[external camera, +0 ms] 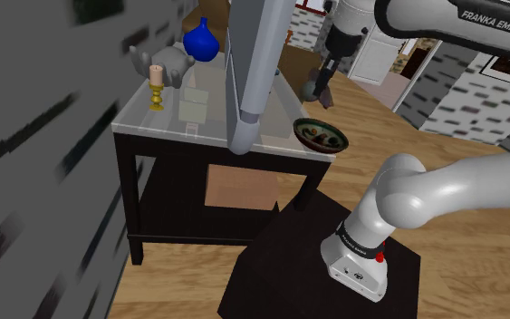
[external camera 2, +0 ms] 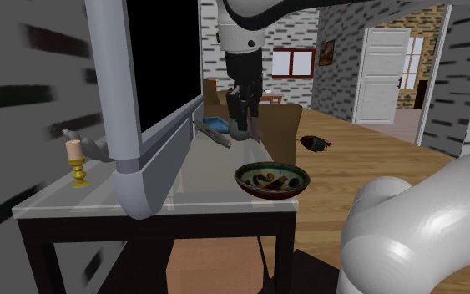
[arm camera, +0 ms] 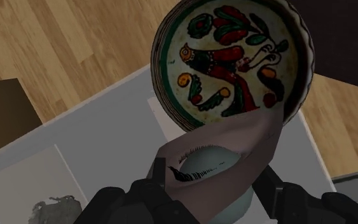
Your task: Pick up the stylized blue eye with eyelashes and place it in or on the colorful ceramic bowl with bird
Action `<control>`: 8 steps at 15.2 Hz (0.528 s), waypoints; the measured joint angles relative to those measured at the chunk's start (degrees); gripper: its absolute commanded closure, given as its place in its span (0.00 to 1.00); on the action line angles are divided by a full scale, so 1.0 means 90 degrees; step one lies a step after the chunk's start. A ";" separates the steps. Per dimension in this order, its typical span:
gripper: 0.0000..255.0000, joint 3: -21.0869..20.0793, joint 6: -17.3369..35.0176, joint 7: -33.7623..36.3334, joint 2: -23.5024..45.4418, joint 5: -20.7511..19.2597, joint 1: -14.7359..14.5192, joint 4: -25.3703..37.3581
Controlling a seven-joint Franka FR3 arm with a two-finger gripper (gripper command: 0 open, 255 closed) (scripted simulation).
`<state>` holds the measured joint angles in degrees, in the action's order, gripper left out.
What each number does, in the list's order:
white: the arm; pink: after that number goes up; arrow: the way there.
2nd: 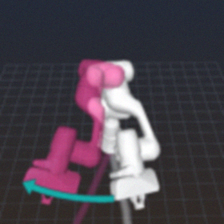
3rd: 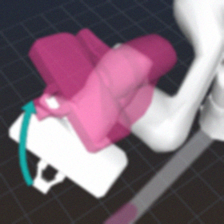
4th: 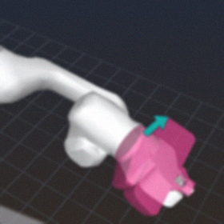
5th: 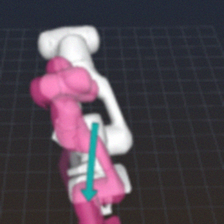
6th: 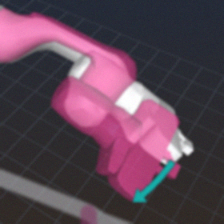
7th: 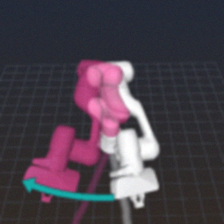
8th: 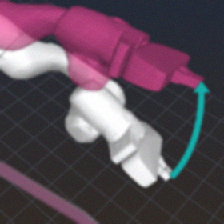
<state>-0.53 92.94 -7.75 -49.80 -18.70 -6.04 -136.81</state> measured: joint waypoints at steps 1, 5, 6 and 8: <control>1.00 0.0044 -0.0153 -0.0098 -0.0260 -0.0027 0.0011 -0.0081; 1.00 0.0151 -0.0634 -0.0373 -0.1129 -0.0109 0.0046 -0.0403; 1.00 0.0162 -0.0641 -0.0381 -0.1241 -0.0119 0.0047 -0.0509; 1.00 0.0188 -0.0566 -0.0368 -0.1373 -0.0141 0.0046 -0.0720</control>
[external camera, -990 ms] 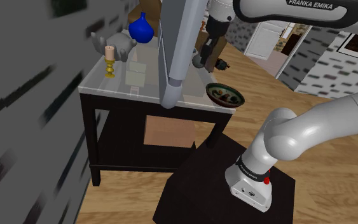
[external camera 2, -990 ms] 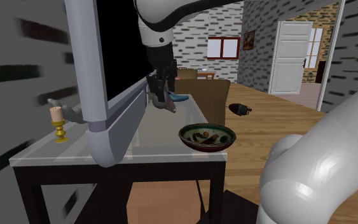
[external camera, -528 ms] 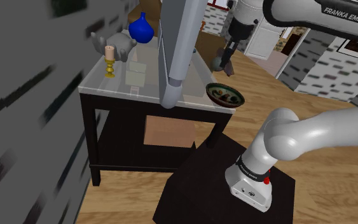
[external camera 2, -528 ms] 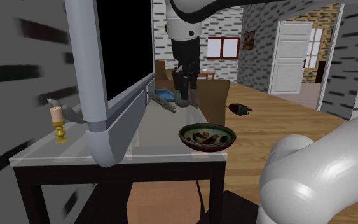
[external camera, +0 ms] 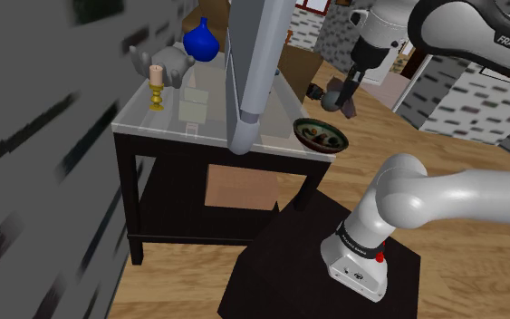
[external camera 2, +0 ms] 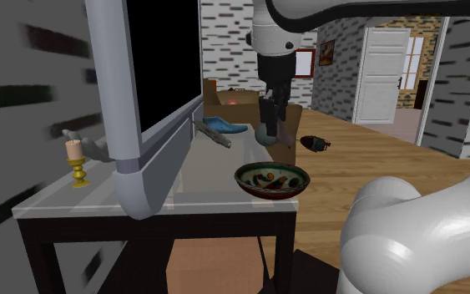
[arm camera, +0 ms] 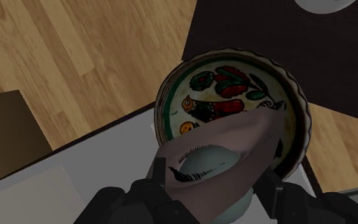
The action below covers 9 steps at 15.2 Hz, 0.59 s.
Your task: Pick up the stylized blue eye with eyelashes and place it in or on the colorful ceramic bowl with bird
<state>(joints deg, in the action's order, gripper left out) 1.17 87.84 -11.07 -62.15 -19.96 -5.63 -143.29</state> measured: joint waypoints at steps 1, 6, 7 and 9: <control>1.00 0.0010 0.0056 0.0017 -0.0041 -0.0009 -0.0002 -0.0100; 1.00 0.0051 0.0357 0.0118 -0.0248 -0.0046 -0.0011 -0.0626; 1.00 0.0060 0.0403 0.0131 -0.0287 -0.0054 -0.0011 -0.0712; 1.00 0.0070 0.0533 0.0182 -0.0356 -0.0067 -0.0016 -0.0922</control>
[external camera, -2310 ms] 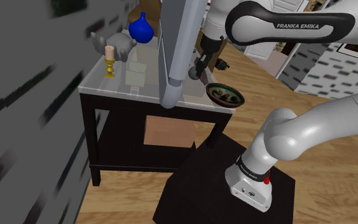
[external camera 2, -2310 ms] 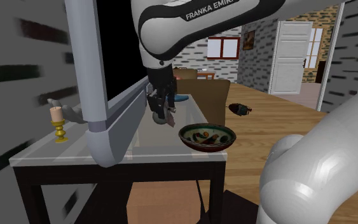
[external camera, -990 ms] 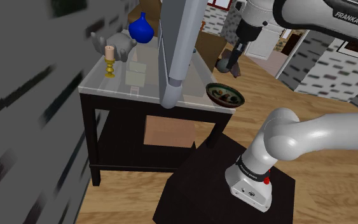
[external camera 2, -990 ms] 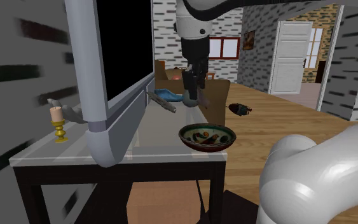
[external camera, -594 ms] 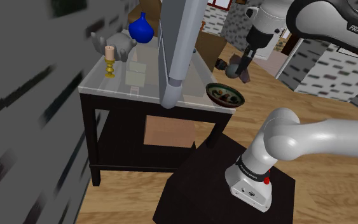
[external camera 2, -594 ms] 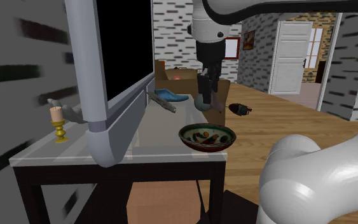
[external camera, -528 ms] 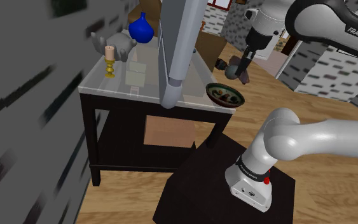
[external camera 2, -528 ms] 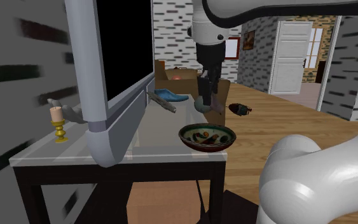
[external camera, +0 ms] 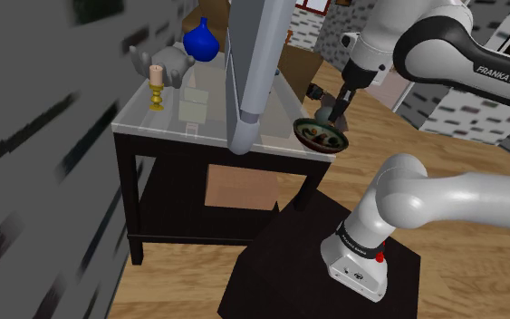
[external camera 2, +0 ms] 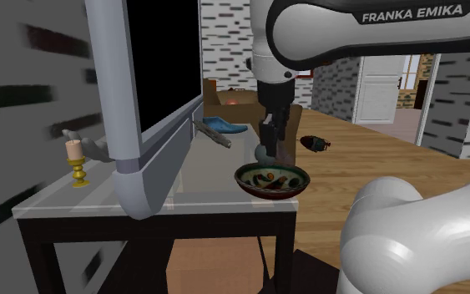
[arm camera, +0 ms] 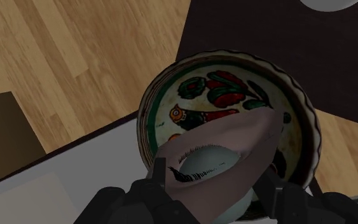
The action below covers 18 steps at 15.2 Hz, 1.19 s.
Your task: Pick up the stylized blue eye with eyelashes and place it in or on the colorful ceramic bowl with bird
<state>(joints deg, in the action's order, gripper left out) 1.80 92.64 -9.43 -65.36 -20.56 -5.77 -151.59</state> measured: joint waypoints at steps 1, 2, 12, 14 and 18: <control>1.00 0.0009 0.0072 0.0024 -0.0021 -0.0010 -0.0001 -0.0097; 1.00 0.0023 0.0131 0.0039 -0.0061 -0.0024 0.0001 -0.0197; 0.00 0.0043 0.0300 0.0098 -0.0146 -0.0047 0.0000 -0.0458; 0.00 0.0043 0.0300 0.0098 -0.0146 -0.0047 -0.0001 -0.0458; 0.00 0.0007 0.0210 0.0089 -0.0108 -0.0014 -0.0011 -0.0331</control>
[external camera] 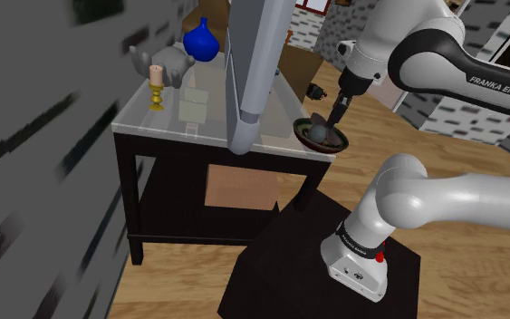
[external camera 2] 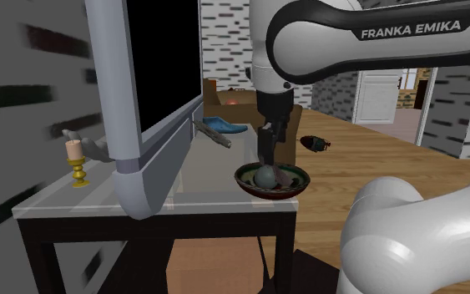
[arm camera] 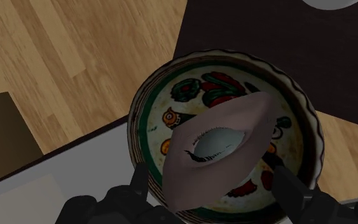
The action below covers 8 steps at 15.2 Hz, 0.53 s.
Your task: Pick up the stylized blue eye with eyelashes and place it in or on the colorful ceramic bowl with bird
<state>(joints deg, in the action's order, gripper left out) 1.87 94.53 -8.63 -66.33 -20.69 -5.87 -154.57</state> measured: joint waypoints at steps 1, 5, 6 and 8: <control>0.00 -0.0062 -0.0137 -0.0003 0.0004 0.0054 -0.0017 0.0136; 0.00 -0.0249 -0.0566 -0.0016 0.0124 0.0215 -0.0058 0.0666; 0.00 -0.0257 -0.0586 -0.0017 0.0131 0.0222 -0.0059 0.0691; 0.00 -0.0262 -0.0595 -0.0017 0.0149 0.0227 -0.0060 0.0716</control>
<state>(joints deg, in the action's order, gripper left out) -0.49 89.18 -8.78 -64.98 -18.65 -6.41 -148.13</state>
